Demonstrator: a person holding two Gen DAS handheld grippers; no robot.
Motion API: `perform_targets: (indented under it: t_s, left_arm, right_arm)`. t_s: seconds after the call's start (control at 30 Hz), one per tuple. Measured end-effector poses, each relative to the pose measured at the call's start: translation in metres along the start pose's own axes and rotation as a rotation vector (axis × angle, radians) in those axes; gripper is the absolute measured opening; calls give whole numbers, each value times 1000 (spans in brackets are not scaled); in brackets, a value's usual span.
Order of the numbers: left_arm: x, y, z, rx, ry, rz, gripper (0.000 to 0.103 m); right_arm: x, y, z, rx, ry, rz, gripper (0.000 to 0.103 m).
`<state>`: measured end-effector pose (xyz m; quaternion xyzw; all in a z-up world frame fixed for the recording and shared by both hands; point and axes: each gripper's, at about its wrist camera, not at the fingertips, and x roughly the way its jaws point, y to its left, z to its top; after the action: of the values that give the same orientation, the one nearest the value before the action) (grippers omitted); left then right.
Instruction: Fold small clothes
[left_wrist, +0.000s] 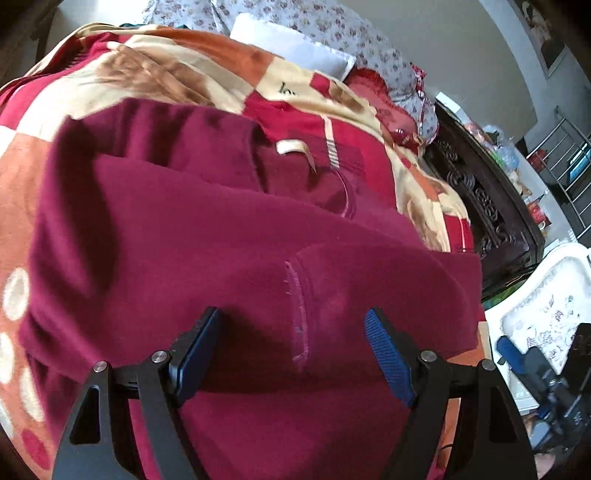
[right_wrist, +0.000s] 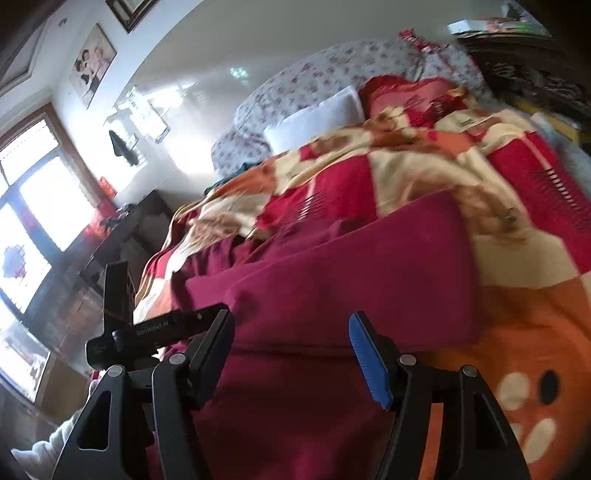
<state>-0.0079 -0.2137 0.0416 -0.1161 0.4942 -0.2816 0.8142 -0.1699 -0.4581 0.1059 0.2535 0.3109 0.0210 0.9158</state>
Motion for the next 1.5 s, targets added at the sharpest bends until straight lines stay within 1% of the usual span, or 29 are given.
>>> perform_targets:
  t_s: [0.03, 0.07, 0.1, 0.13, 0.17, 0.23, 0.3, 0.33, 0.37, 0.4, 0.47, 0.53, 0.6, 0.63, 0.73, 0.87, 0.9, 0.97, 1.0, 1.03, 1.1, 1.13, 1.2, 1.23, 1.27, 1.3, 1.37, 1.43, 1.5]
  left_arm:
    - [2, -4, 0, 14, -4, 9, 78]
    - [5, -12, -1, 52, -16, 20, 61]
    - [6, -17, -1, 83, -15, 24, 24]
    - [8, -24, -1, 114, 2, 27, 14]
    - [6, -33, -1, 146, 15, 8, 12]
    - [-10, -44, 0, 198, -26, -12, 10]
    - [-43, -49, 8, 237, -82, -68, 10]
    - [-59, -47, 11, 243, -104, -78, 10]
    - [-68, -45, 13, 252, -120, -78, 10]
    - [-85, -40, 16, 266, -145, -66, 10]
    - [-108, -25, 21, 269, -171, -38, 10]
    - [-124, -3, 26, 256, -171, -13, 10]
    - [-127, 17, 28, 234, -161, 14, 10]
    - [-125, 26, 28, 223, -149, 29, 10]
    - [-116, 47, 23, 190, -115, 56, 10]
    - [-105, 58, 17, 167, -98, 67, 10]
    - [-103, 58, 16, 165, -95, 68, 10]
    - [-101, 57, 14, 171, -95, 73, 10]
    - [-101, 56, 13, 174, -97, 75, 10]
    - [-102, 55, 12, 175, -99, 76, 10]
    - [-105, 57, 14, 170, -109, 81, 10]
    - [-108, 60, 14, 163, -114, 78, 10]
    - [-113, 66, 16, 152, -125, 78, 10]
    - [-114, 69, 17, 148, -131, 85, 10]
    - [-115, 74, 19, 138, -138, 95, 10]
    - [-114, 78, 21, 129, -139, 97, 10]
    - [-108, 86, 21, 106, -129, 104, 10]
    - [-98, 91, 20, 89, -110, 122, 10]
    - [-89, 94, 19, 88, -95, 145, 10]
  right_arm:
    - [-3, -5, 2, 13, -8, -10, 69]
    - [-7, -13, 4, 32, -19, -27, 69]
    - [-10, -19, 7, 45, -32, -46, 69]
    - [-14, -25, 10, 56, -43, -64, 69]
    - [-16, -30, 13, 65, -53, -84, 69]
    - [-18, -43, 24, 94, -75, -123, 70]
    - [-15, -57, 38, 119, -77, -148, 74]
    - [-12, -61, 43, 133, -76, -160, 76]
    - [-7, -68, 49, 155, -70, -170, 77]
    - [-2, -73, 54, 170, -64, -167, 78]
    - [7, -77, 61, 184, -54, -163, 78]
    - [22, -76, 68, 179, -32, -157, 79]
    - [36, -71, 70, 161, -6, -147, 79]
    - [46, -67, 71, 155, 17, -128, 79]
    - [64, -64, 69, 172, 59, -118, 79]
    - [88, -65, 69, 178, 114, -114, 79]
    - [94, -65, 69, 182, 126, -116, 76]
    - [103, -66, 70, 179, 137, -124, 48]
    - [106, -66, 69, 171, 137, -146, 18]
    - [106, -64, 70, 168, 130, -148, 16]
    - [99, -57, 69, 140, 99, -133, 15]
    - [90, -51, 69, 129, 78, -110, 15]
    - [78, -46, 68, 149, 54, -56, 15]
    - [71, -38, 68, 128, 43, -32, 15]
    - [68, -30, 68, 85, 44, -37, 15]
    - [68, -26, 69, 71, 45, -49, 18]
    - [76, -24, 69, 64, 50, -77, 26]
    - [89, -30, 67, 94, 84, -88, 38]
    - [100, -39, 65, 128, 105, -100, 46]
